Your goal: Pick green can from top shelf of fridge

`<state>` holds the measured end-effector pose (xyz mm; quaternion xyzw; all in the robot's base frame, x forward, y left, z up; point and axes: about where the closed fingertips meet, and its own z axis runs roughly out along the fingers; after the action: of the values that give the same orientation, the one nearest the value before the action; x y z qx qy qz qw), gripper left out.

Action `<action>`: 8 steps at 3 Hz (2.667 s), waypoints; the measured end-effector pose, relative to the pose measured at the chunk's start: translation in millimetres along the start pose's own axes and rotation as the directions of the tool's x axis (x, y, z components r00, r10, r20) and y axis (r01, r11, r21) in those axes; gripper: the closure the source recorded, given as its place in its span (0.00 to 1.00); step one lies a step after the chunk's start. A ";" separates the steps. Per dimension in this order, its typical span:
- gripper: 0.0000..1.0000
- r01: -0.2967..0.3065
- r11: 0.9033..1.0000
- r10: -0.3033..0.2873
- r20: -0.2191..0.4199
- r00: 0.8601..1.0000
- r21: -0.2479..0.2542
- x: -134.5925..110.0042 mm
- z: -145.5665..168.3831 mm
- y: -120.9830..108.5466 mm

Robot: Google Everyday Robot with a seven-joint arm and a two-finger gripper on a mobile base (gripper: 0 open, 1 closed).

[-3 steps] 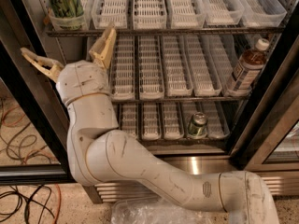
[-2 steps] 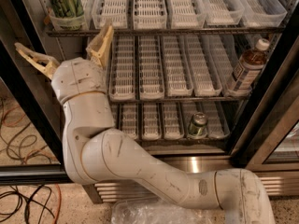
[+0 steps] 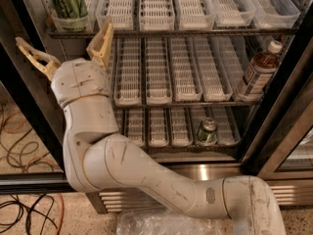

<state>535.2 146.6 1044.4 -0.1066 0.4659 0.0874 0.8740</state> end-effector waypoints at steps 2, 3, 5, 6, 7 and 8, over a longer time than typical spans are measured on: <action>0.48 0.000 1.000 0.000 0.000 1.000 0.000 0.0 0.0 0.0; 0.62 0.000 1.000 0.000 0.000 1.000 0.000 0.0 0.0 0.0; 0.32 0.003 1.000 -0.003 0.003 1.000 -0.003 3.7 6.7 -1.4; 0.31 0.010 1.000 -0.010 0.004 1.000 -0.009 7.5 14.1 -3.7; 0.31 0.006 1.000 -0.006 0.000 1.000 -0.010 14.4 24.3 -5.6; 0.31 0.000 1.000 0.000 -0.004 1.000 -0.009 20.4 35.9 -7.5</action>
Offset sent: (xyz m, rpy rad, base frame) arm 0.0000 0.0000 0.0000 0.0000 0.0000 0.0000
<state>576.9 150.1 1047.7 -0.1107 0.4672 0.0891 0.8726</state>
